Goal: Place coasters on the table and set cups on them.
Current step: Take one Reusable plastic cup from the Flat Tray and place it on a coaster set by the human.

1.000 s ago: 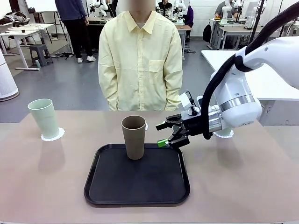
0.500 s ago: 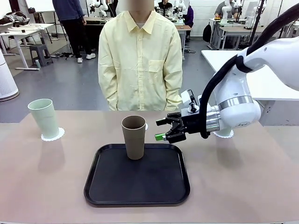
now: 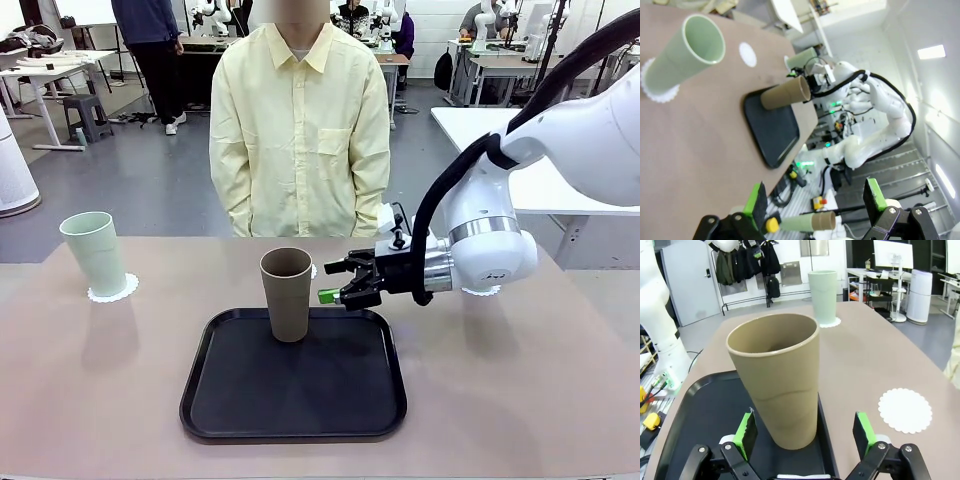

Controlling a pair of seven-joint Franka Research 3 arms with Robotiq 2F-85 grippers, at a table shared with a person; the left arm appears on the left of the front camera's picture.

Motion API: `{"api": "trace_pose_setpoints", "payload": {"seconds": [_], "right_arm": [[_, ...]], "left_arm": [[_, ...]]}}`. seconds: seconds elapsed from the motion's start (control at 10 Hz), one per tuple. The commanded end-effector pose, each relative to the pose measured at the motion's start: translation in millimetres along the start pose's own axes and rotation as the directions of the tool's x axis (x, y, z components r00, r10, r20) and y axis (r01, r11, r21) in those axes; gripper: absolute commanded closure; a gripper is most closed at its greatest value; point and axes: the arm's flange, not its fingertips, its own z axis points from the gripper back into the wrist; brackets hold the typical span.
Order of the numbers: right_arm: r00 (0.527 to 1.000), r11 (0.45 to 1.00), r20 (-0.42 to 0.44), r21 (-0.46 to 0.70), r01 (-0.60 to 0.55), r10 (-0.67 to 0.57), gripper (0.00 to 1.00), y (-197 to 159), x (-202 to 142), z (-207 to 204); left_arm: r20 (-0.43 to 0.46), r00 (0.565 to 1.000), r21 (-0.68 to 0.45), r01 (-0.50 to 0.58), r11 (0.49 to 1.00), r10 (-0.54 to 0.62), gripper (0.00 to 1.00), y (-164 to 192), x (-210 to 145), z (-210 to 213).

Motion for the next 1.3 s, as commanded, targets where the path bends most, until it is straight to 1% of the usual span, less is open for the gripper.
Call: {"api": "trace_pose_setpoints", "payload": {"seconds": [0.0, 0.4, 0.7, 0.9, 1.2], "right_arm": [[0.999, 0.999, -0.012, 0.014, -0.036, 0.036, 0.0, -2.7, -7.7, -5.6], [0.999, 0.998, 0.002, 0.054, -0.042, 0.042, 0.0, -1.1, -21.3, -4.3], [0.999, 0.995, -0.003, 0.084, -0.053, 0.053, 0.0, -1.0, -28.4, -23.6], [0.996, 0.991, -0.005, 0.105, -0.083, 0.084, 0.0, 2.6, -26.2, -36.9], [0.996, 0.988, -0.007, 0.123, -0.093, 0.094, 0.0, 1.9, -26.5, -46.7]], "left_arm": [[0.006, 1.0, -0.003, 0.002, 1.0, -0.002, 0.0, -1.1, -0.8, 0.6], [0.006, 1.0, -0.003, 0.002, 1.0, -0.002, 0.0, -1.1, -0.8, 0.6], [0.006, 1.0, -0.003, 0.002, 1.0, -0.002, 0.0, -1.1, -0.8, 0.6], [0.006, 1.0, -0.003, 0.002, 1.0, -0.002, 0.0, -1.1, -0.8, 0.6], [0.006, 1.0, -0.003, 0.002, 1.0, -0.002, 0.0, -1.1, -0.8, 0.6]]}}
